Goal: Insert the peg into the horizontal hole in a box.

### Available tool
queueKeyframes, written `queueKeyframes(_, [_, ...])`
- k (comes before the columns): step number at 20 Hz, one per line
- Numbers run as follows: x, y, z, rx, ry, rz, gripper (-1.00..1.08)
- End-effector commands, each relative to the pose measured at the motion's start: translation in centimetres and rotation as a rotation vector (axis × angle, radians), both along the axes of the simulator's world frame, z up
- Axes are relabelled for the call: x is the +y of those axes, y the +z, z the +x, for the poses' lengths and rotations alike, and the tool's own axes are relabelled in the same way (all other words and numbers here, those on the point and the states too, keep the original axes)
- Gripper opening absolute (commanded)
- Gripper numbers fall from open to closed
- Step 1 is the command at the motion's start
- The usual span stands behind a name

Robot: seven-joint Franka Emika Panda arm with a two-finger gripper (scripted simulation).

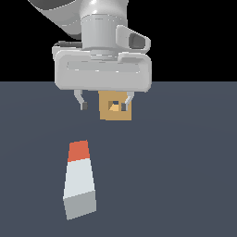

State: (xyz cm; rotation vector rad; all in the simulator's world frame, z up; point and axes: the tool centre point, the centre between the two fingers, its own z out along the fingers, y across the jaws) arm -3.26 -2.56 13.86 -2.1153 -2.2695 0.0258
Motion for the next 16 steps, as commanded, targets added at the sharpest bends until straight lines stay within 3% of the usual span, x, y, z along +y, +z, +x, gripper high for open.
queueKeyframes(1, [-1.3, -0.8, -0.6, -0.004, 0.027, -0.001, 1.0])
queueKeyframes(16, [-10.0, -5.6, -3.2, -0.035, 0.207, -0.009, 1.0])
